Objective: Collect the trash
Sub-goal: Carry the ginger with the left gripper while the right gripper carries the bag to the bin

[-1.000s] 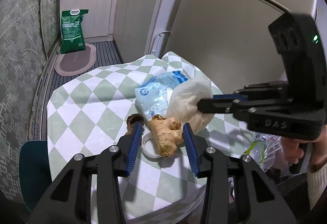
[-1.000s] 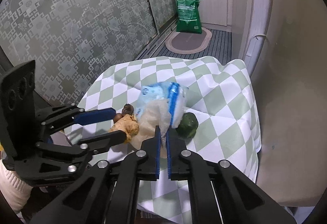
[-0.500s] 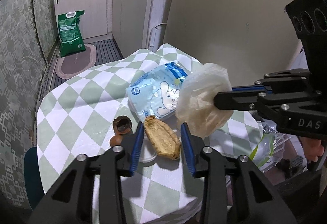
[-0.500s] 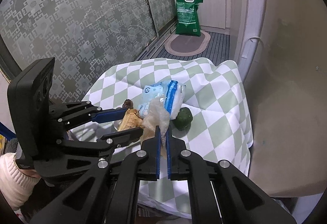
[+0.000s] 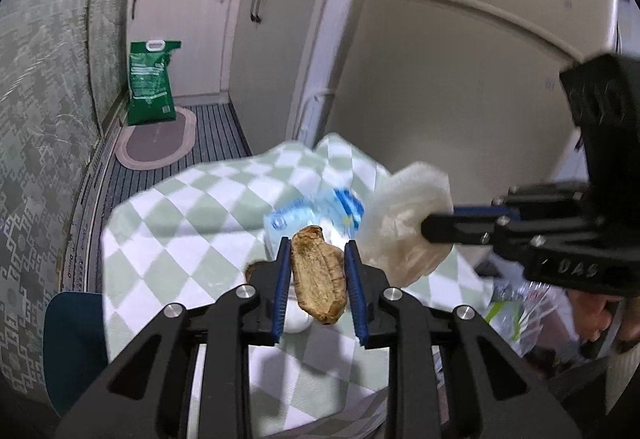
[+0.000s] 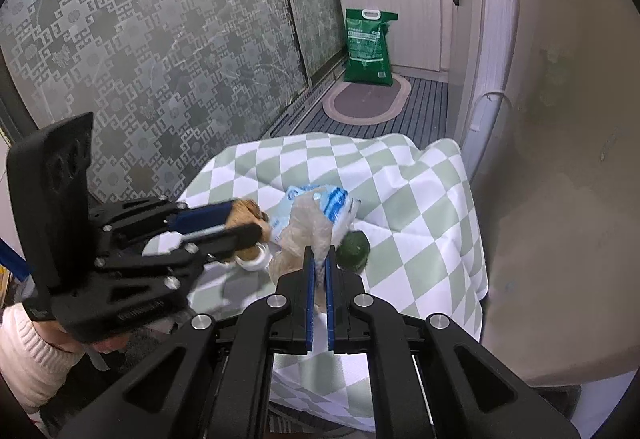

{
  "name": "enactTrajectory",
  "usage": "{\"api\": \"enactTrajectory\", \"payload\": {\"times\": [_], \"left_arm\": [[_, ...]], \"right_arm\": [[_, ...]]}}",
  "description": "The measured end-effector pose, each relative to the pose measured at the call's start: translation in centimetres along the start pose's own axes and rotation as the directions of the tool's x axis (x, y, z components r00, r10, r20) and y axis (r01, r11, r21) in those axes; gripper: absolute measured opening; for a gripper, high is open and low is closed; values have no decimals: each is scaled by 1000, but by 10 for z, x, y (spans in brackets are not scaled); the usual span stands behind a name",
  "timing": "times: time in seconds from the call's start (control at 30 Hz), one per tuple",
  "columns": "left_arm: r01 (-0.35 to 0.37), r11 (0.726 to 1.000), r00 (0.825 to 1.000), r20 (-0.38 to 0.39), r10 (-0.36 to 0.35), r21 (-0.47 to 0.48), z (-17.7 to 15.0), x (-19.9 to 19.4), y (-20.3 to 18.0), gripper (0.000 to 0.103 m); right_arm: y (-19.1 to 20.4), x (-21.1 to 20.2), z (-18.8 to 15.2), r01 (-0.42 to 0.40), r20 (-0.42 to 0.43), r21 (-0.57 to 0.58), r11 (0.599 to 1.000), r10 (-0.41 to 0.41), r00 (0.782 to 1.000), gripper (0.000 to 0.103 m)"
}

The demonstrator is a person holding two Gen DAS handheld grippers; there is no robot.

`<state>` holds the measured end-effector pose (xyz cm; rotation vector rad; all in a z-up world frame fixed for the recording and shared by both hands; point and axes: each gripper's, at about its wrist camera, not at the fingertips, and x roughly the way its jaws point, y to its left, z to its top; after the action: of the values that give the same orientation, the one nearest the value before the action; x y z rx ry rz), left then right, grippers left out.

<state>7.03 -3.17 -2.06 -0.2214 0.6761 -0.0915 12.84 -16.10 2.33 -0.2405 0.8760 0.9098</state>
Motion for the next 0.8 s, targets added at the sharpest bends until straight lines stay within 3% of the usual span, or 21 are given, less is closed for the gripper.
{"api": "enactTrajectory", "payload": {"times": [0.27, 0.8], "left_arm": [[-7, 998, 996, 85, 12, -61, 11, -39, 23, 28], [-187, 965, 972, 107, 209, -181, -6, -93, 111, 28]], "right_arm": [[20, -5, 20, -19, 46, -13, 1000, 20, 999, 4], [98, 36, 61, -97, 22, -101, 990, 100, 995, 4]]}}
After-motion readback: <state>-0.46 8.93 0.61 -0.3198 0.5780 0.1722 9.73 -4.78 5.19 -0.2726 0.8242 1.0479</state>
